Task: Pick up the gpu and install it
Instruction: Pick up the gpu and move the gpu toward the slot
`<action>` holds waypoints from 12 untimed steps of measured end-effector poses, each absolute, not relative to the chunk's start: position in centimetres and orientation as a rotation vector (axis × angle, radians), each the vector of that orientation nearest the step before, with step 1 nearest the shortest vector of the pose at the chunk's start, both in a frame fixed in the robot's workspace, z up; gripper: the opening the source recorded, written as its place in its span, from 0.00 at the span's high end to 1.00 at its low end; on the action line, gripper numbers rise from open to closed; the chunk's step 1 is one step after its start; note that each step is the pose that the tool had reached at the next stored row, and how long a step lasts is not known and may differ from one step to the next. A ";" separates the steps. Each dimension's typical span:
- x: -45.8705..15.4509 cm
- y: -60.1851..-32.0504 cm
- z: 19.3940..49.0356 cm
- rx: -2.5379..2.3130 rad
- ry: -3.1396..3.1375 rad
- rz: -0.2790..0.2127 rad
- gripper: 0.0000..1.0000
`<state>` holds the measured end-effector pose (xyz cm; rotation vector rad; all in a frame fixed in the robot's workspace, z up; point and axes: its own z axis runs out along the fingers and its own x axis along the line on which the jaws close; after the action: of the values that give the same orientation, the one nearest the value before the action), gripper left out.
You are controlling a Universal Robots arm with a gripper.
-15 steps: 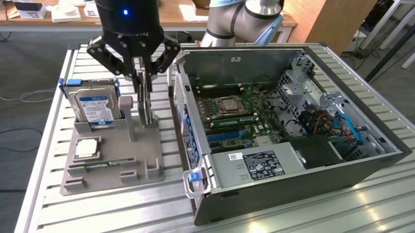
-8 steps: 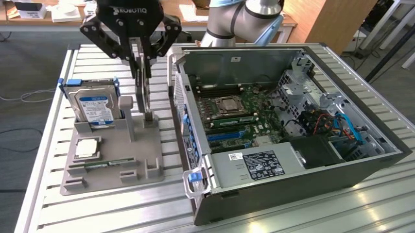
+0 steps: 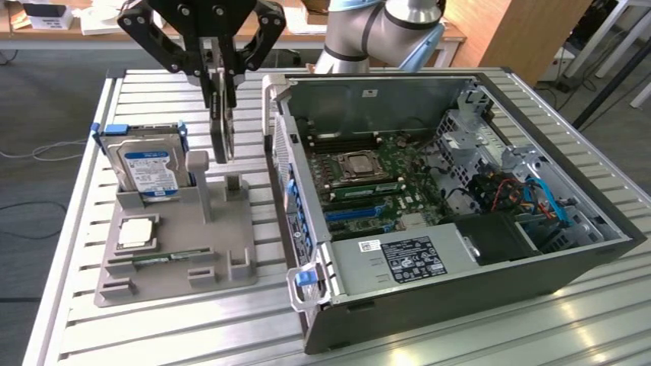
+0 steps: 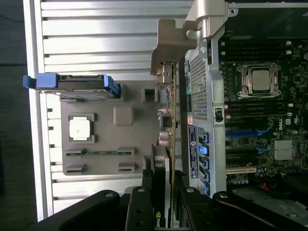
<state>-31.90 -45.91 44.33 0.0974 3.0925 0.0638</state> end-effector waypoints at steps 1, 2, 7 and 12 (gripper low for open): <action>-31.9 -45.9 44.3 0.097 3.093 0.064 0.73; -31.9 -45.9 44.3 0.097 3.093 0.064 0.73; -31.7 -45.9 44.3 0.097 3.093 0.063 0.73; -30.6 -45.9 44.3 0.097 3.093 0.064 0.73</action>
<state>-30.61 -45.91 44.35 0.0973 3.0927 0.0636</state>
